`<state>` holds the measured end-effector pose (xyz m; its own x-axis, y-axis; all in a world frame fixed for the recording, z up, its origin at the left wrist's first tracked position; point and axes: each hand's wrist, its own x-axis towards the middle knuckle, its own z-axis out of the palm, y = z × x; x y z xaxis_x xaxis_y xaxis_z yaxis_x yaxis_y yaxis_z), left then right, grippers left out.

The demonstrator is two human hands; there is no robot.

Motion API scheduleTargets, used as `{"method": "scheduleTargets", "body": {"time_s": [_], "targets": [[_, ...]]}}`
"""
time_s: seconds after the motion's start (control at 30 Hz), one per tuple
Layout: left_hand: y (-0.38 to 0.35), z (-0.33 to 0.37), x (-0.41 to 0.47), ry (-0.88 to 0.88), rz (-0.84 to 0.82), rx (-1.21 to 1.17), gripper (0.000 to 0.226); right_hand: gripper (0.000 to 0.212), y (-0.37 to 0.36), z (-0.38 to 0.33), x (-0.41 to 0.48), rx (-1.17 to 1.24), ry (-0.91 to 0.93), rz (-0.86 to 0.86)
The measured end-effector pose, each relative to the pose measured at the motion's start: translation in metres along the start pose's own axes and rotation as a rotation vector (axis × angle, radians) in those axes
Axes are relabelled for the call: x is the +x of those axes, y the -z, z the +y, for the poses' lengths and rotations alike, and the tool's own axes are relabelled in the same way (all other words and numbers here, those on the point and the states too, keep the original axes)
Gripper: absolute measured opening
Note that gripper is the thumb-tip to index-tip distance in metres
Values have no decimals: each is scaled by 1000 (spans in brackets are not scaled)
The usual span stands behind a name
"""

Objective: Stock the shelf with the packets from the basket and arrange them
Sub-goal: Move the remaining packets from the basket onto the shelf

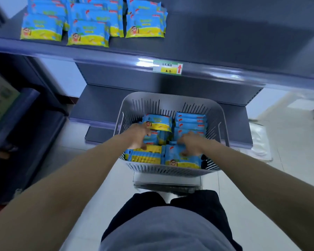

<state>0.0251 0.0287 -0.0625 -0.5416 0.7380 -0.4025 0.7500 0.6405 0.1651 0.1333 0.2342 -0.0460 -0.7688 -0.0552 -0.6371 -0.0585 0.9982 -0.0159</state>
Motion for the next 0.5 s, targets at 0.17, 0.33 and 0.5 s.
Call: {"method": "scheduleTargets", "body": {"time_s": [0.17, 0.33, 0.5], "targets": [[-17, 0, 1, 55, -139, -15, 66, 49, -8, 0, 7, 5, -37, -28], [-17, 0, 7, 73, -127, -57, 58, 51, -7, -3, 7, 54, -59, -72], [-9, -7, 15, 63, 119, -15, 55, 26, 3, 2, 5, 96, -18, -98]]}}
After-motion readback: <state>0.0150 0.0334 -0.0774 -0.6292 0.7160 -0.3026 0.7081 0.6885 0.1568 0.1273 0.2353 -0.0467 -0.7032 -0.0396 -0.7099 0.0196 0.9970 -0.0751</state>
